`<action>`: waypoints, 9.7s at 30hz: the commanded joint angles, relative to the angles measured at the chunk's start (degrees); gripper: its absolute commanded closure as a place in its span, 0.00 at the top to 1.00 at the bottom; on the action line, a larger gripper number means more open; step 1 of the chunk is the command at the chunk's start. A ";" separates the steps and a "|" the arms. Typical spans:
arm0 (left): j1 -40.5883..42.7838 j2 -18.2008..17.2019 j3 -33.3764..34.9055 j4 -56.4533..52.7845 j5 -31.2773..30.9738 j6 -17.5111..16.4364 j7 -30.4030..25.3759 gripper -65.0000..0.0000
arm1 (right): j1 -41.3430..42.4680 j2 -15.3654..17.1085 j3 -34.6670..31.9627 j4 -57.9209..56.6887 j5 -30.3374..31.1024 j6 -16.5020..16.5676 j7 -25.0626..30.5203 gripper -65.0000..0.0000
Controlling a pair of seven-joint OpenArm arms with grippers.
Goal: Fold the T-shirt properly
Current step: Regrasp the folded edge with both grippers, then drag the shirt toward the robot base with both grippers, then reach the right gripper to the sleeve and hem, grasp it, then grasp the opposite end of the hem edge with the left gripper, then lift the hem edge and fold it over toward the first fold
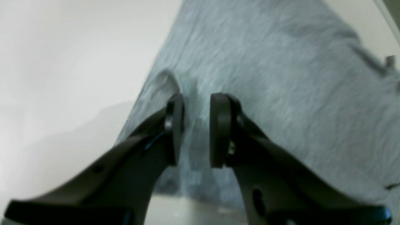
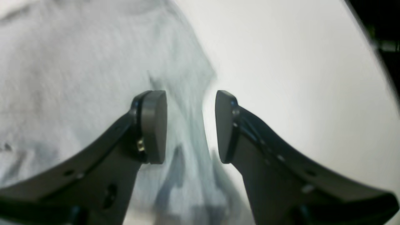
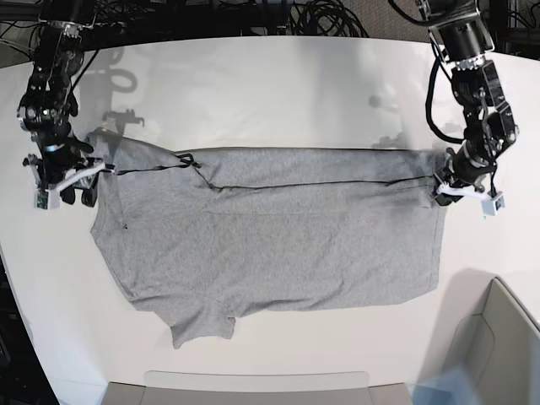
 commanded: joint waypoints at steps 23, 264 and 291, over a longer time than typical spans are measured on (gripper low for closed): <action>5.71 -0.60 -1.53 5.24 -0.72 -0.42 -1.39 0.25 | -3.10 4.11 6.14 -20.74 22.14 8.21 1.66 0.38; -22.95 -18.10 28.01 -37.66 -5.03 -7.28 -9.57 0.24 | 32.68 -4.94 -34.48 -49.84 -5.82 8.30 8.16 0.36; -25.67 -17.48 17.63 -41.53 -4.94 -7.10 -16.42 0.00 | 40.06 -4.51 -33.86 -48.09 -5.82 7.77 8.16 0.00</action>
